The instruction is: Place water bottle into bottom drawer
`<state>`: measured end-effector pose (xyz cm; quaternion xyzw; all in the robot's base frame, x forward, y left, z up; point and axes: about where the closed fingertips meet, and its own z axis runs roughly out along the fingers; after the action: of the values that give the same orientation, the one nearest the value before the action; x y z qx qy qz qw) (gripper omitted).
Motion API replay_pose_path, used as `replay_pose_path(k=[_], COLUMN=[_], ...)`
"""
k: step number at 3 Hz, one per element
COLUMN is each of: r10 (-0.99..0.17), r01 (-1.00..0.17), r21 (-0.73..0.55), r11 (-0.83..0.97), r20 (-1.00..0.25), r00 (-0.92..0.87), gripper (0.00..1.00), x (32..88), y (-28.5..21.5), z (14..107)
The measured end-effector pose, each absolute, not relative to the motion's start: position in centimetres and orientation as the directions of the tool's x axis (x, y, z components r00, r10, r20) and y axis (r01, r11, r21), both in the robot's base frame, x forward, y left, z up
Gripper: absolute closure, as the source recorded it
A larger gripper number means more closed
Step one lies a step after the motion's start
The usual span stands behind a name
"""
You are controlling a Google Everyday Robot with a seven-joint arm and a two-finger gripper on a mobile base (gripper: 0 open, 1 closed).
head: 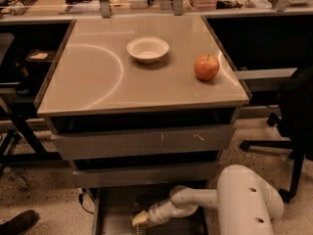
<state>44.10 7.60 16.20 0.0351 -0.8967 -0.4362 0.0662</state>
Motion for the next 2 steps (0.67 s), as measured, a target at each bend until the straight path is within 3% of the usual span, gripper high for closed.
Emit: replay_pose_path(k=[2], r10=[-0.054], r01=[0.068], r21=[0.773], r11=[0.631], r20=[0.131], r00=[-0.990], gripper=[1.00], x=[43.75], y=[6.29], z=[14.16])
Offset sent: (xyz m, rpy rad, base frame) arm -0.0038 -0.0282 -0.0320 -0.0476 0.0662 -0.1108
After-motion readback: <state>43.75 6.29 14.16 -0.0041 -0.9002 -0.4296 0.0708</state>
